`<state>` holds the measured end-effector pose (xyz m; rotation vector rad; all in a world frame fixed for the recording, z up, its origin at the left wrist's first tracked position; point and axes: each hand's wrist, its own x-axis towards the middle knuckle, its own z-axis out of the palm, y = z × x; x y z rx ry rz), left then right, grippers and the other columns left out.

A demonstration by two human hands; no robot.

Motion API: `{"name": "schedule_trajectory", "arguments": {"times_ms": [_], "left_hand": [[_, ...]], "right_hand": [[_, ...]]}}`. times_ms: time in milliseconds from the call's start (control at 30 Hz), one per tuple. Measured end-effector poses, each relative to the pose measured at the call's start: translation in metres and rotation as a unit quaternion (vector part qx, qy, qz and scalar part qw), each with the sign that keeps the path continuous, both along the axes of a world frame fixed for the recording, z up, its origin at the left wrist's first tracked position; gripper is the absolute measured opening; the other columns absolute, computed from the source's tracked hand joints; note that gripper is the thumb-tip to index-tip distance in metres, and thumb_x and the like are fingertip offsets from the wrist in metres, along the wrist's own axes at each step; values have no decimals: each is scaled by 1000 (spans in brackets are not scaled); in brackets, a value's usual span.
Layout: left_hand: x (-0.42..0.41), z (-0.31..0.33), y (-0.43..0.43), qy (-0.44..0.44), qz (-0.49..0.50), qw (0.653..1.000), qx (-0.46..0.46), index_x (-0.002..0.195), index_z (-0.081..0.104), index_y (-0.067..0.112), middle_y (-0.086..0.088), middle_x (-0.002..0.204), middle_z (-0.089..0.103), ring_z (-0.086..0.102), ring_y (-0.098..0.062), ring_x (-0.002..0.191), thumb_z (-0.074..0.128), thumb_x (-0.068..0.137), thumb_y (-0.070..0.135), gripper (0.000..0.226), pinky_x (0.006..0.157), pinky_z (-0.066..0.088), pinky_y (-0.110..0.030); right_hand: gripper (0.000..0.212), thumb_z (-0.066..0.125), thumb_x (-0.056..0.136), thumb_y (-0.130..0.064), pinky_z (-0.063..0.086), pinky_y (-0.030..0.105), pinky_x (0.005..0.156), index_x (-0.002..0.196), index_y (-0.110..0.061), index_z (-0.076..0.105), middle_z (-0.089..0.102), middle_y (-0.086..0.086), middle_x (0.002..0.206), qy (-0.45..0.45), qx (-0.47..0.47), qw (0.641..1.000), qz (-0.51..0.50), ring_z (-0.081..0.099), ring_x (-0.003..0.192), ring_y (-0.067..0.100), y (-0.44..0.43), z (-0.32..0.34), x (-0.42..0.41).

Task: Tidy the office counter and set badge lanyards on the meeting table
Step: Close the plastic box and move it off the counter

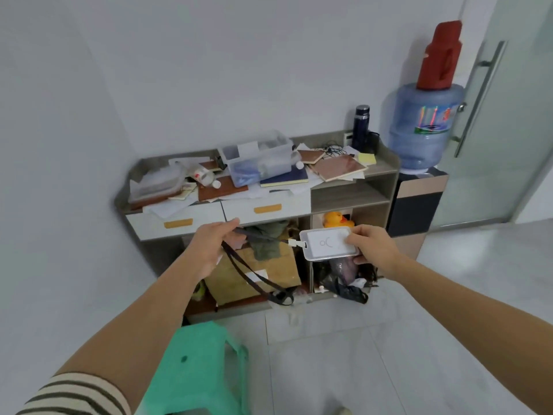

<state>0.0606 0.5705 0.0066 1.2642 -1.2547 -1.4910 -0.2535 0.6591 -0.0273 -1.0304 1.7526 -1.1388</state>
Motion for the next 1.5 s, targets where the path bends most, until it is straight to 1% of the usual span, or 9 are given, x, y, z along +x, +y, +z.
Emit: {"name": "schedule_trajectory", "arguments": {"times_ms": [133,300,600,733,867,1167,1267,1367,1500], "left_hand": [[-27,29,-89,129,21,991,15,92,63,7,-11,87,74,71,-22,85,56,94,17,12,88,48,-38],[-50,75,-189,267,45,962,21,48,60,16,-6,64,65,68,-25,79,54,95,21,48,91,48,-42],[-65,104,-355,231,117,966,-19,79,61,9,-5,61,62,65,-22,64,39,97,17,30,76,43,-36],[-67,110,-422,177,102,977,-61,90,65,12,-4,74,66,63,-20,72,40,99,17,27,62,43,-31],[-66,122,-484,170,87,978,-83,96,69,13,-4,82,69,67,-18,76,53,96,18,17,64,49,-28],[-81,110,-585,147,66,986,-52,97,58,6,-13,79,71,71,-25,72,58,93,2,6,69,58,-32],[-84,76,-598,57,104,992,-49,103,53,4,-17,77,68,69,-23,61,57,92,-4,14,67,58,-35],[-84,29,-610,-173,87,978,-75,108,56,5,-16,82,68,67,-13,55,60,90,-3,20,54,56,-24],[-87,-13,-622,-467,-77,872,-125,107,70,4,-13,101,69,66,-29,89,61,88,5,20,77,54,-33]], "right_hand": [[32,61,93,-7,52,20,50,123,-17,59,64,4,104,-47,-29,997,49,61,76,15,-98,4,-24],[27,63,89,-2,41,26,48,116,-5,62,59,9,78,-41,-23,997,56,48,59,16,-219,32,-54],[36,59,90,-4,43,23,43,123,-17,62,65,2,101,-3,-64,994,93,56,62,13,-394,76,-59],[25,57,89,3,40,18,35,110,-8,64,61,12,90,0,-85,993,79,56,39,7,-466,88,-59],[13,63,89,-3,45,21,45,99,-11,66,64,12,92,2,-89,994,71,56,66,19,-537,100,-58],[13,63,89,1,53,31,62,99,-7,66,62,8,86,191,-18,964,186,59,77,24,-650,78,-52],[21,60,89,0,56,28,62,105,-12,67,67,9,84,294,35,918,263,66,76,26,-670,72,-50],[29,60,87,-4,57,28,70,109,-21,70,70,5,90,404,87,845,340,68,76,23,-688,65,-47],[35,56,88,-8,47,29,81,111,-32,68,58,-2,117,563,72,727,385,58,105,18,-702,57,-33]]}}
